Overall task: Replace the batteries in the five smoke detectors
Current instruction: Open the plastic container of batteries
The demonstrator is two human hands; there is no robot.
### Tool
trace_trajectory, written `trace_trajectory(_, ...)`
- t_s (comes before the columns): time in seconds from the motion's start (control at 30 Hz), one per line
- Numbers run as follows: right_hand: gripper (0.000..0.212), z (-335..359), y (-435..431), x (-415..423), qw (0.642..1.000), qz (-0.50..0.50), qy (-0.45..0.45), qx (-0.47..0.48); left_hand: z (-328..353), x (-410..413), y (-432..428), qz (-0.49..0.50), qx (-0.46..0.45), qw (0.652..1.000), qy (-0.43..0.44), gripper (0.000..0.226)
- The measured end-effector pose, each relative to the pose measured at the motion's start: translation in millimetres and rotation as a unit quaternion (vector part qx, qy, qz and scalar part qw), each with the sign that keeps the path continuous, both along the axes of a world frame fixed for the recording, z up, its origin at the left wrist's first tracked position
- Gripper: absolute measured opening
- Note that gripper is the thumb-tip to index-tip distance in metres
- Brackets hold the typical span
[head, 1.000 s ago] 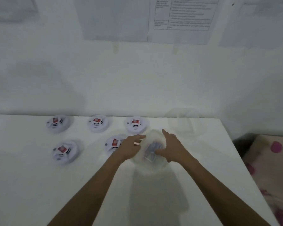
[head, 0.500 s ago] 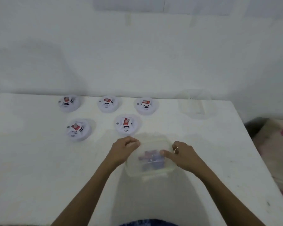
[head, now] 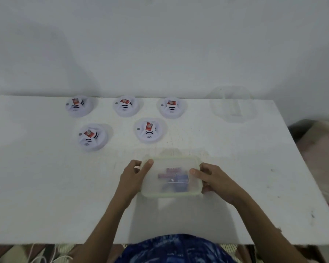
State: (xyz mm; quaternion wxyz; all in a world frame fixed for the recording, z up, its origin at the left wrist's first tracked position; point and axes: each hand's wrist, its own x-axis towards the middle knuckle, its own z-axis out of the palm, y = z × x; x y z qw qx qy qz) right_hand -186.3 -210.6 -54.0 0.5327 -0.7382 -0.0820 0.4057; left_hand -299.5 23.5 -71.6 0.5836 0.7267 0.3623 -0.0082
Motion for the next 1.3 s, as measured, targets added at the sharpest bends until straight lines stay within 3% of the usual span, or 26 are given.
trace_trajectory(0.17,0.038,-2,3,-2,0.999,0.0,0.018,0.028,7,1,-1,-0.01,-0.034,0.999,-0.012,0.043)
trace_trajectory(0.33,0.038,-5,3,0,0.999,0.015,0.027,0.038,1,3,2,-0.015,0.069,0.997,-0.029,0.058)
trace_trajectory(0.5,0.021,-2,3,-6,0.999,-0.033,-0.023,0.037,1,2,6,-0.031,0.033,0.999,-0.021,0.057)
trace_trajectory(0.7,0.038,0,5,-8,0.997,-0.066,-0.032,0.029,7,0,1,-0.027,-0.013,0.999,0.025,0.053)
trace_trajectory(0.8,0.056,5,7,-9,0.995,-0.04,-0.084,0.031,12,1,8,-0.067,-0.028,0.996,0.046,0.054)
trace_trajectory(0.9,0.06,7,9,-8,0.991,-0.015,-0.134,0.014,19,1,17,-0.095,-0.029,0.993,0.059,0.052)
trace_trajectory(1.07,0.053,5,7,-11,0.989,-0.008,-0.145,-0.042,26,2,23,-0.048,-0.023,0.998,-0.025,0.039)
trace_trajectory(1.17,0.041,3,4,-16,0.993,-0.019,-0.109,-0.046,23,-3,22,-0.018,-0.085,0.989,-0.124,0.038)
trace_trajectory(1.3,0.034,3,0,-19,0.998,0.003,-0.049,-0.039,20,-9,14,-0.073,-0.071,0.992,-0.076,0.04)
